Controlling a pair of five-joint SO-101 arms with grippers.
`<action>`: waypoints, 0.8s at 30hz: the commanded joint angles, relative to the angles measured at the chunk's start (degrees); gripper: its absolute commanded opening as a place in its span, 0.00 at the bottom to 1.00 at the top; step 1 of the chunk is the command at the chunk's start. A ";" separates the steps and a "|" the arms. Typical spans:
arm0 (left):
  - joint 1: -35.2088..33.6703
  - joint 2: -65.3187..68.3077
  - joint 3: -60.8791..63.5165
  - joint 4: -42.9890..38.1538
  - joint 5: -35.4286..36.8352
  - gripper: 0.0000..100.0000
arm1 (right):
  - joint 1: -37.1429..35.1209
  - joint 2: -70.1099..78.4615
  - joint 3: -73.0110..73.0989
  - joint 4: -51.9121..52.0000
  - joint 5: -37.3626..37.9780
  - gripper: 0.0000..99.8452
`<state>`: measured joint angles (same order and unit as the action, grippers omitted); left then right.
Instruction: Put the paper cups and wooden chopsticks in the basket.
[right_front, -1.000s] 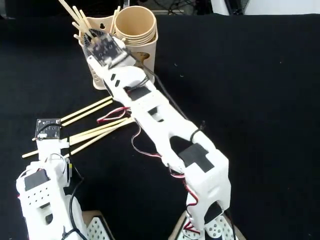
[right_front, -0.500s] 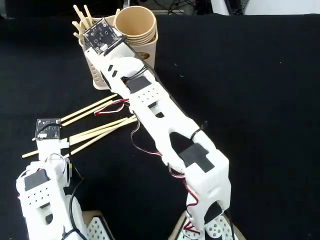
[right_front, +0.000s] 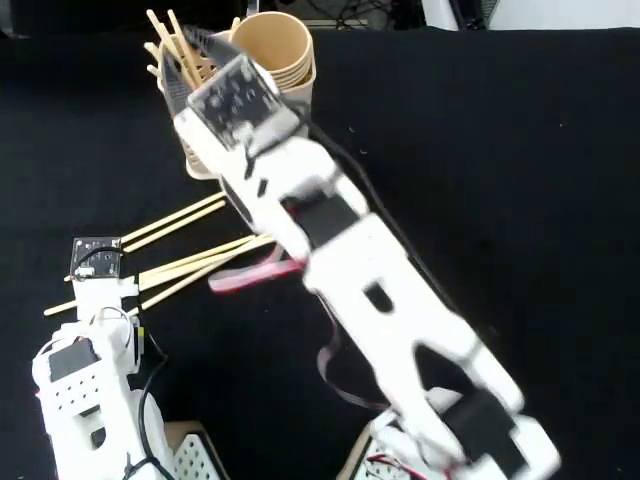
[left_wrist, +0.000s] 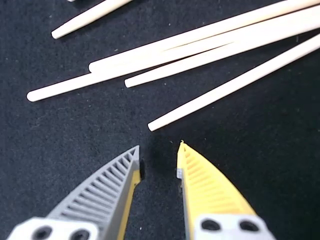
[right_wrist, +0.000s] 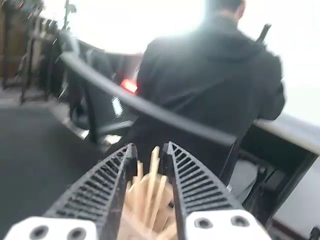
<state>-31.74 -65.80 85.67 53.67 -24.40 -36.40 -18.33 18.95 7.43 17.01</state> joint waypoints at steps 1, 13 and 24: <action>-0.22 -0.79 -0.13 -0.97 -0.62 0.14 | -0.79 -14.99 2.33 18.29 -0.26 0.11; -0.22 -0.79 -3.56 -0.44 -3.78 0.23 | -0.35 -30.99 12.97 40.79 4.31 0.11; 8.04 -0.09 -24.48 7.56 -9.58 0.23 | 9.23 -35.30 38.90 40.79 1.14 0.08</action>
<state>-27.16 -65.80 67.65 60.97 -33.19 -29.71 -52.35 53.05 47.96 18.68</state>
